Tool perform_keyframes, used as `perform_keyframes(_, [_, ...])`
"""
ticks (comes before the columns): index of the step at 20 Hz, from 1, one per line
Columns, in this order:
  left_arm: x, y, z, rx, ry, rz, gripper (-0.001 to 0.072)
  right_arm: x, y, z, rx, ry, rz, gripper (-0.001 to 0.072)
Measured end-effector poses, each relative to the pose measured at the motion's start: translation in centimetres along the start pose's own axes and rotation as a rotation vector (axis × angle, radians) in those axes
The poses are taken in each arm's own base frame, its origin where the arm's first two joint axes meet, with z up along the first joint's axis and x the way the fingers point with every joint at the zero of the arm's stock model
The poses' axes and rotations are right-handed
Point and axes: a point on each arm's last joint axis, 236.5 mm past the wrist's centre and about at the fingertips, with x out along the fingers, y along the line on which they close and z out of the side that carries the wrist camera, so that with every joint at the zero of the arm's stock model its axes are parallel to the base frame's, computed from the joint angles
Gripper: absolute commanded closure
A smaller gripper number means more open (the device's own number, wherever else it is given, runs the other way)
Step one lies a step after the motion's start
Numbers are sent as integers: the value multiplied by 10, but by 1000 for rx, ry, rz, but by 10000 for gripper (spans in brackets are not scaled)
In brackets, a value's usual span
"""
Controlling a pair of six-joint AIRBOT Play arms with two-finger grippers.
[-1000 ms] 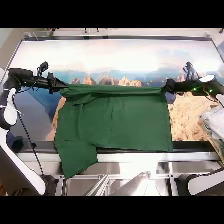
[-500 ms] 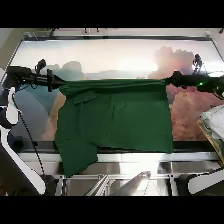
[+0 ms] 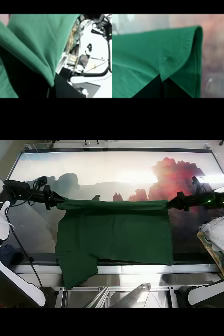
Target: Fold the shirts.
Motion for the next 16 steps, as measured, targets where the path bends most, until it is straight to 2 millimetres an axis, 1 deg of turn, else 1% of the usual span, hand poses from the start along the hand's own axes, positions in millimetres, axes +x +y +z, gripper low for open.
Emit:
perform_keyframes(3, [6, 23, -8, -68, 10, 61, 691, 6, -9, -17, 29, 39, -9, 698])
perform_keyframes(6, [8, 39, -12, -101, 14, 107, 699, 11, -18, -20, 34, 38, -35, 695])
perform_keyframes(7, [8, 43, -12, -109, 13, 123, 684, 12, -19, -21, 35, 39, -39, 672])
perform_keyframes(8, [8, 46, -13, -113, 12, 134, 557, 12, -21, -21, 34, 37, -45, 519])
perform_keyframes(9, [8, 49, -13, -116, 13, 146, 330, 13, -22, -22, 34, 37, -51, 386])
perform_keyframes(10, [8, 51, -14, -123, 15, 151, 159, 13, -23, -23, 34, 41, -52, 336])
perform_keyframes(11, [7, 50, -15, -123, 22, 154, 97, 11, -22, -25, 34, 48, -49, 338])
perform_keyframes(13, [3, 44, -18, -132, 35, 156, 98, 3, -20, -27, 29, 56, -53, 337])
perform_keyframes(15, [0, 34, -22, -134, 42, 164, 99, -14, -23, -31, 24, 65, -99, 331])
perform_keyframes(16, [-3, 29, -26, -132, 45, 176, 99, -25, -23, -34, 21, 70, -129, 286])
